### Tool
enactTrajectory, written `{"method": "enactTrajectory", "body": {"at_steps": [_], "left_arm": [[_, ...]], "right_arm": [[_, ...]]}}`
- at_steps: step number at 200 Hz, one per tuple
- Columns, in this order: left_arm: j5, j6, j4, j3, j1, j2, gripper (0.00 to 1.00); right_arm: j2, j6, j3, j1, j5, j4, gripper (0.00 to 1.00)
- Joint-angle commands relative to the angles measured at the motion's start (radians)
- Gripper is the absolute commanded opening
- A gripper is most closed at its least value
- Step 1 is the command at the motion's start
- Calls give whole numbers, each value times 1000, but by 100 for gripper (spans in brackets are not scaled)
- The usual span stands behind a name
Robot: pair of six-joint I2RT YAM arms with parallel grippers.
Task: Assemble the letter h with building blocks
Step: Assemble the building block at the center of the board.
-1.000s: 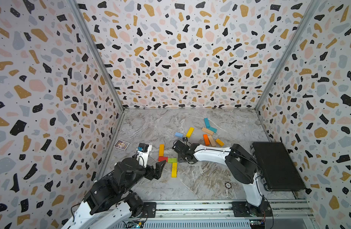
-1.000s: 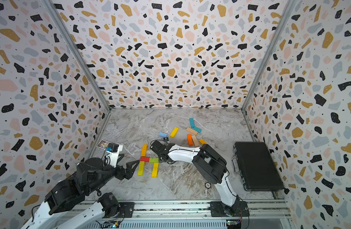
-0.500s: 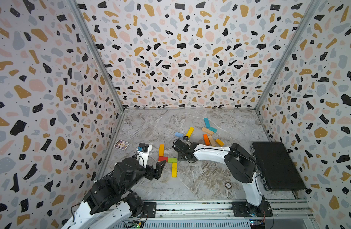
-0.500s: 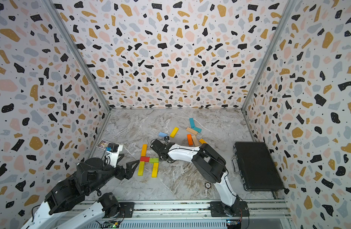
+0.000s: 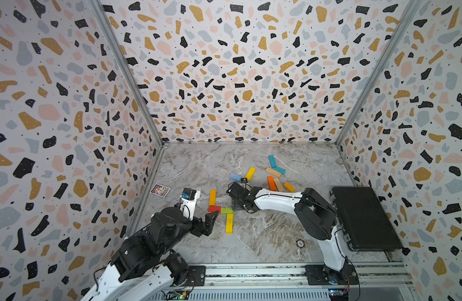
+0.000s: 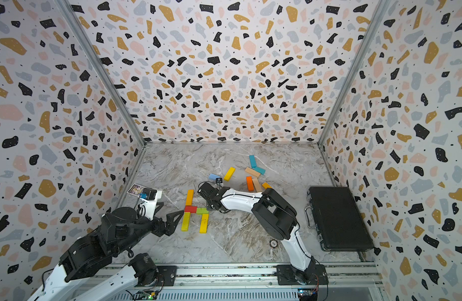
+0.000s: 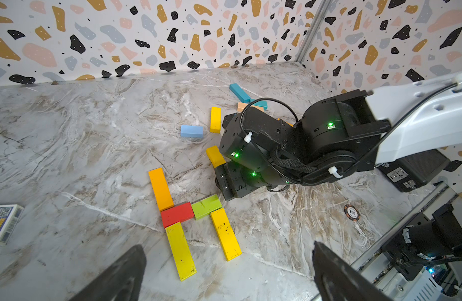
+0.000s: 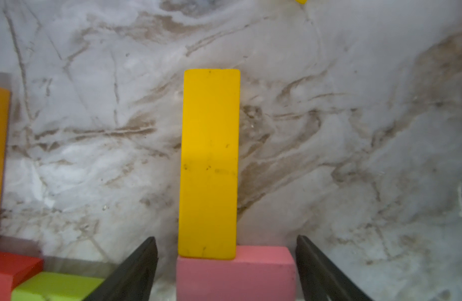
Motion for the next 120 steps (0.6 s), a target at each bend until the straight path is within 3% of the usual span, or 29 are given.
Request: {"method": "enactTrajectory", "body": {"at_steps": [1,45,75,96,120], "left_arm": [[2,17,41,-2,5,8,99],[-9,4,56,-2,5,13,99],[-32,-25,77,-4,5,31,99],[-24,-51,112,-5,6,66,99],[-8,-67,151,5,6,119,99]], "right_arm": [[-80,-32,-31,-28,16,38,85],[-297,-232,-73,-49,35,169,84],[-504,-355,-240,-68,36,285,86],[-634,-360,-378,-104,65,327,94],[-703,-327,-449,-203,-44,262,99]]}}
